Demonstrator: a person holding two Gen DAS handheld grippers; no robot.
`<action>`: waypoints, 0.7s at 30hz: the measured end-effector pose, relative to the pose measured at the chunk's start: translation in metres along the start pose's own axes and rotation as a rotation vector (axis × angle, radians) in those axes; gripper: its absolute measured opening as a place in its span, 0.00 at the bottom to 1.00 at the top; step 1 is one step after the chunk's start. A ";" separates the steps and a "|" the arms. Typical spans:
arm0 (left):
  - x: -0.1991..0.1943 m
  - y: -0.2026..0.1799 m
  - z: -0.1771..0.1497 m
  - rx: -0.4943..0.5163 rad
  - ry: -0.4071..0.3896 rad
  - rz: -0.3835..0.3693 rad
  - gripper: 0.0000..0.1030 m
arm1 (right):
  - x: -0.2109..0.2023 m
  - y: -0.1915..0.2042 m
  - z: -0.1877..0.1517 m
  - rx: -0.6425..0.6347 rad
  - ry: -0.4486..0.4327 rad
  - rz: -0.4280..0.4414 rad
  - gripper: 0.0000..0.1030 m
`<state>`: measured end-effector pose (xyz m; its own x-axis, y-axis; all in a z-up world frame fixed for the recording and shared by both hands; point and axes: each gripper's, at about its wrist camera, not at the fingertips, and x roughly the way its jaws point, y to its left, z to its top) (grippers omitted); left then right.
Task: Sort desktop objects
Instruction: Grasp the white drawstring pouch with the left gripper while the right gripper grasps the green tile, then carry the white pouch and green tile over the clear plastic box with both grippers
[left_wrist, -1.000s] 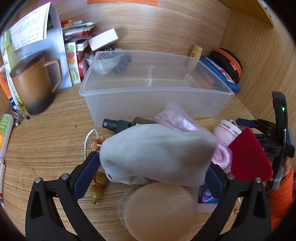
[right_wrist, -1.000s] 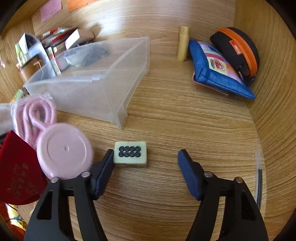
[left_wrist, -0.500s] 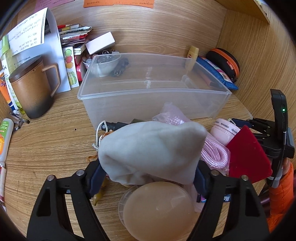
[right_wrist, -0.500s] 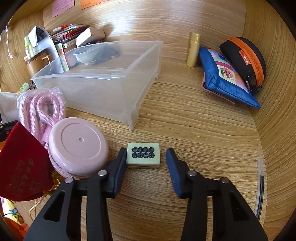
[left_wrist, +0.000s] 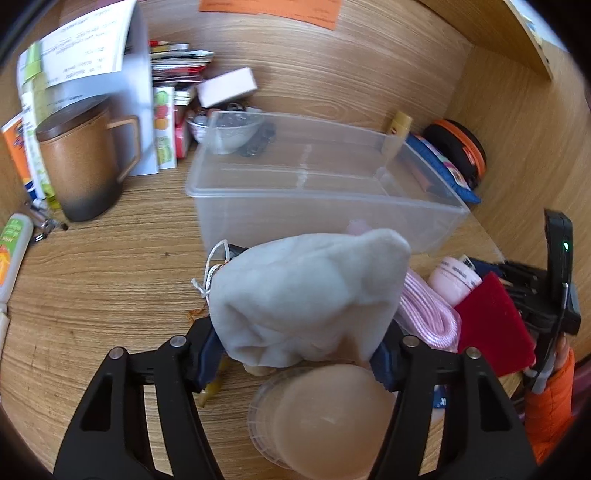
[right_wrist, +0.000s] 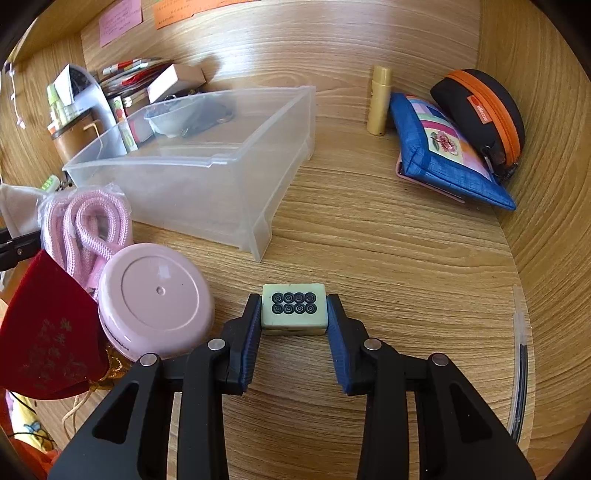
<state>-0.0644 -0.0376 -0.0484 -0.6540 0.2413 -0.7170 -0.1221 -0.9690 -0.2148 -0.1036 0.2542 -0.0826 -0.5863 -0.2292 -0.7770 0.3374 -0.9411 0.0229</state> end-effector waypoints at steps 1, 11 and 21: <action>-0.001 0.003 0.001 -0.012 -0.008 -0.002 0.62 | -0.001 -0.001 0.000 0.005 -0.003 0.003 0.30; -0.023 0.012 0.006 -0.043 -0.076 -0.004 0.62 | -0.022 -0.006 0.007 0.025 -0.051 0.002 0.30; -0.043 0.019 0.016 -0.051 -0.147 0.001 0.62 | -0.048 0.004 0.023 0.012 -0.118 -0.019 0.30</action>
<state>-0.0504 -0.0668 -0.0114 -0.7565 0.2269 -0.6133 -0.0863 -0.9643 -0.2502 -0.0912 0.2556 -0.0310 -0.6752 -0.2380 -0.6982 0.3170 -0.9483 0.0167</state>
